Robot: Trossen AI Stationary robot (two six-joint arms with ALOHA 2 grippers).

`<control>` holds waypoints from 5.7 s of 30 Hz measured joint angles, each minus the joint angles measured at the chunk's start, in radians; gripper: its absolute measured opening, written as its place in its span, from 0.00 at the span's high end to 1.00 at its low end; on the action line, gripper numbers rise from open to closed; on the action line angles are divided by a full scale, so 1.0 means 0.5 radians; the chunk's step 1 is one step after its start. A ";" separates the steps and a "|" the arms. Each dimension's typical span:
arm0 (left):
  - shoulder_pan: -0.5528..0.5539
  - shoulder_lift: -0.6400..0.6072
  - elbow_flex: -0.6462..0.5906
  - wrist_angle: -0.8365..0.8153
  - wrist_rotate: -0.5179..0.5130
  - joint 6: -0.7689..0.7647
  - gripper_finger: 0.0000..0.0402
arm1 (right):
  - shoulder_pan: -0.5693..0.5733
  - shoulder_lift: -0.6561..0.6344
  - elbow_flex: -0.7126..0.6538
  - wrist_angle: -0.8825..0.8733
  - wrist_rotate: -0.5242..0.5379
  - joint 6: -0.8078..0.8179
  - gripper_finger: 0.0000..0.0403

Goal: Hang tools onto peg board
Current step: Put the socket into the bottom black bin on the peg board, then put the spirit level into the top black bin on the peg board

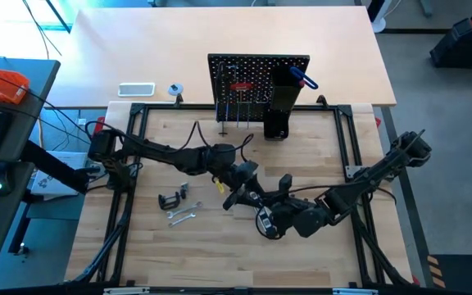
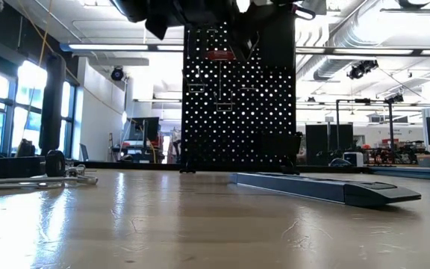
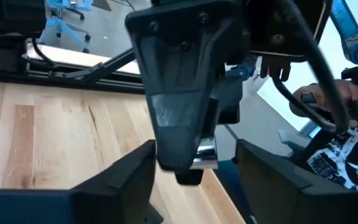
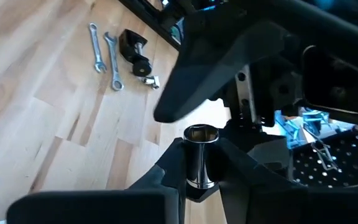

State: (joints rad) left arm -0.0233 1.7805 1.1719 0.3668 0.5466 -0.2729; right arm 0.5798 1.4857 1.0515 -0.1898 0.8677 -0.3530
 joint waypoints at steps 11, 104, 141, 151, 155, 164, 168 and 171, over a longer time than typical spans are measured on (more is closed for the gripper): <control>0.146 -0.146 0.001 -0.523 -0.047 0.249 0.40 | 0.004 -0.091 0.000 -0.234 0.090 0.181 0.87; -0.444 -1.102 -0.982 -0.721 -1.504 0.763 0.40 | -2.169 -0.016 -0.621 0.495 -1.267 0.495 0.82; -0.443 -0.733 -0.982 -0.572 -1.464 0.489 0.40 | -0.831 -0.316 -0.617 0.237 -1.133 1.336 0.57; -0.443 -0.438 -0.982 -0.181 -1.348 0.443 0.40 | -0.502 0.127 -0.617 0.450 -1.074 1.790 0.55; -0.453 -0.428 -0.982 -0.155 -1.322 0.413 0.40 | -0.503 0.221 -0.617 0.560 -1.092 1.865 0.54; -0.495 -0.426 -0.982 -0.147 -1.328 0.392 0.40 | -0.503 0.382 -0.568 0.703 -1.053 1.917 0.53; -0.495 -0.426 -0.982 -0.147 -1.330 0.392 0.40 | -0.503 0.461 -0.511 0.691 -1.052 1.933 0.48; -0.493 -0.426 -0.982 -0.139 -1.332 0.393 0.40 | -0.503 0.501 -0.480 0.588 -0.996 1.954 0.42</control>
State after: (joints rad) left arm -0.2699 1.5673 0.6811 0.2975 -0.1192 -0.0765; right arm 0.3283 1.7359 0.8118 0.1042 0.3700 0.6239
